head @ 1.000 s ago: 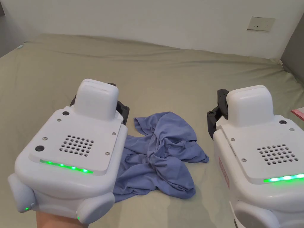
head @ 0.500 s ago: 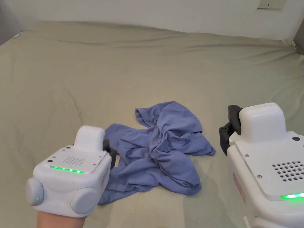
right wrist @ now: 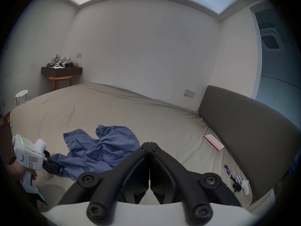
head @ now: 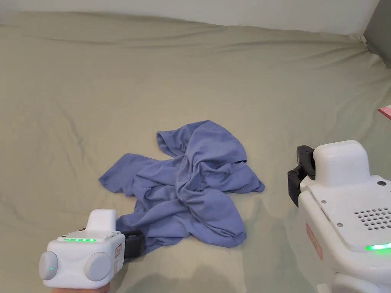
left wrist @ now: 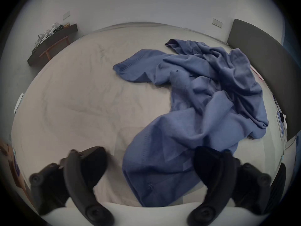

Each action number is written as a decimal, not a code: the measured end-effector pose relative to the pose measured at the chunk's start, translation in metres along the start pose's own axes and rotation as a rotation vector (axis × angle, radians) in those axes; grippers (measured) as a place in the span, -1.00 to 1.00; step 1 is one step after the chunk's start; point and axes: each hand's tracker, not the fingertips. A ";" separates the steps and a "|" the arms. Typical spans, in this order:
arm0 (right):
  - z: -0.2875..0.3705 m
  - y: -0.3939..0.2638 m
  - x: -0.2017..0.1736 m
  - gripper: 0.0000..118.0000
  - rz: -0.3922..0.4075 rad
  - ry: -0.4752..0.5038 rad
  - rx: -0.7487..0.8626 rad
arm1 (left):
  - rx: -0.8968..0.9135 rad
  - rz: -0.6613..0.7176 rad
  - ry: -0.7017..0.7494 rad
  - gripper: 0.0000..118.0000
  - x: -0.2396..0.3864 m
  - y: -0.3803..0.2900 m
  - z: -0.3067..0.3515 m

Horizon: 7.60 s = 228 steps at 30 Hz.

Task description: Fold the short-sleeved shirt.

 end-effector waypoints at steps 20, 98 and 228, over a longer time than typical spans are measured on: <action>-0.245 -0.074 -0.026 0.81 0.054 0.250 -0.579 | 0.098 -0.035 -0.131 -0.99 -0.009 0.004 0.084; -0.084 0.295 0.149 -0.78 -0.031 -0.289 0.377 | 0.961 0.078 0.074 -0.99 -0.104 0.322 0.363; -0.240 -0.018 0.074 -0.92 -0.074 0.060 -0.475 | 0.235 -0.126 0.076 -1.00 -0.133 0.158 0.110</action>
